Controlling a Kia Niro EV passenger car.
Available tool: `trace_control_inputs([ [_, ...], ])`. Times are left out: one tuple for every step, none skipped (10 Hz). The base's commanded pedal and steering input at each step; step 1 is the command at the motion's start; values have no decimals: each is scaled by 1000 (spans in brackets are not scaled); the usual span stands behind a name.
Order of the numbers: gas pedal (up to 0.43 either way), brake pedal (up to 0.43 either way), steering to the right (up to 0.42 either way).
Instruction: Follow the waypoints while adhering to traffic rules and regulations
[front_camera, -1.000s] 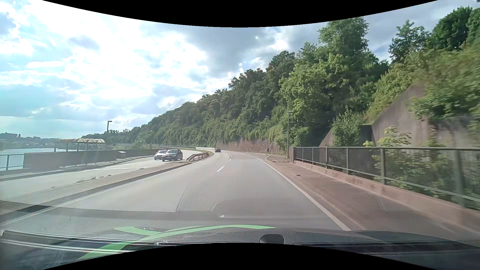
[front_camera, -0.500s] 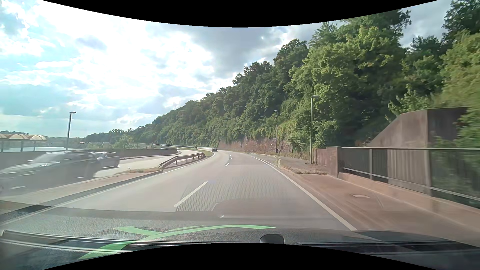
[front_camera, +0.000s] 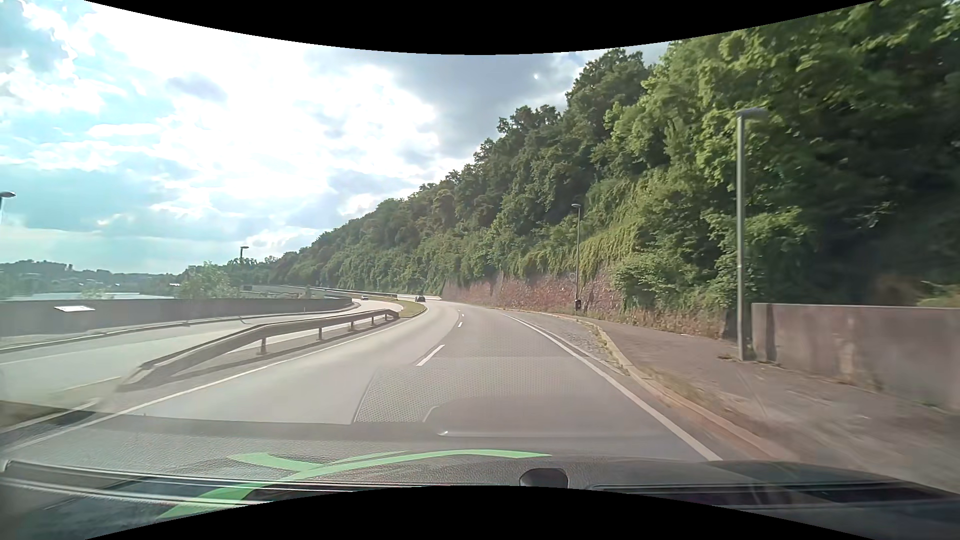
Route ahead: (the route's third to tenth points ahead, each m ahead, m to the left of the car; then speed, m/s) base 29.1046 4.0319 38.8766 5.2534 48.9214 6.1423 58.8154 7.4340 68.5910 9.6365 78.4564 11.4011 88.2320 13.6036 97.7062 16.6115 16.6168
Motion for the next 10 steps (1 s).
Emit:
trace_control_inputs([
  [209, 0, -15],
  [209, 0, -15],
  [209, 0, -15],
  [209, 0, -15],
  [220, 0, -15],
  [220, 0, -15],
  [228, 0, -15],
  [228, 0, -15],
  [228, 0, -16],
  [228, 0, -16],
])
